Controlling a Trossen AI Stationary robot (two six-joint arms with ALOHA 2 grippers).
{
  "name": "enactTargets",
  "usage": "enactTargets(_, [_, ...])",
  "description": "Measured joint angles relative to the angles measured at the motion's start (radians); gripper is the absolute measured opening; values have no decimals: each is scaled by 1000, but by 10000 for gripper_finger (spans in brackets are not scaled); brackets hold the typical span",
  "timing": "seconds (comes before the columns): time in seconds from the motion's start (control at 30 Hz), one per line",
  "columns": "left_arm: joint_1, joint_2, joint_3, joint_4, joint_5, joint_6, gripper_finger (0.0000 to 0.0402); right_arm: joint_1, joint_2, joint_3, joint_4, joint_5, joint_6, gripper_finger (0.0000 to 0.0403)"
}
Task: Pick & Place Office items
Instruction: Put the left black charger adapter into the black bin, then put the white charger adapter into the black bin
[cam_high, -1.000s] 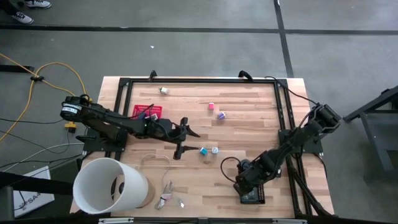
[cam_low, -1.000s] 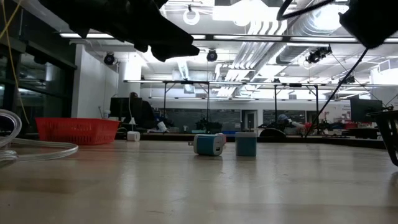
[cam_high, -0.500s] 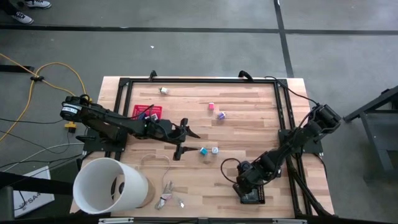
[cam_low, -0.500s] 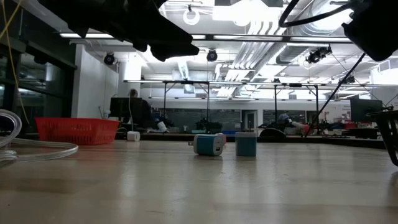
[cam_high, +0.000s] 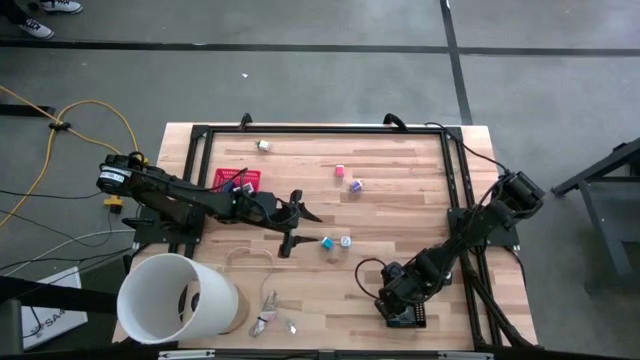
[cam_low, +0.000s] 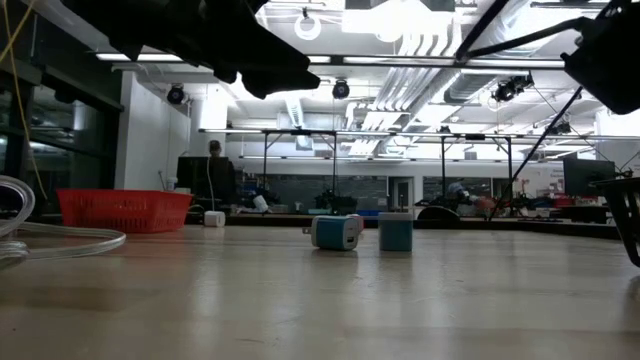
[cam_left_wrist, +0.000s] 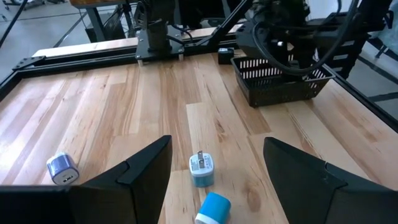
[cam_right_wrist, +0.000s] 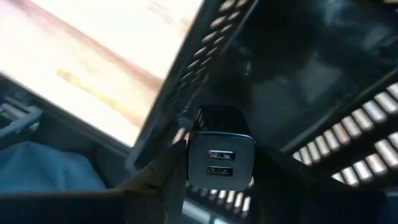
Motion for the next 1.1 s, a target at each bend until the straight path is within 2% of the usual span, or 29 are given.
enactTargets(0.3, [0,0,0,-2,0,-9,246,0,0,0,-4,10,-12,205])
enactTargets(0.83, [0,0,0,-1,0,-11,246,0,0,0,-4,23,-34,207])
enactTargets(1.1, [0,0,0,-1,0,-11,246,-35,0,0,-3,-89,-121,203])
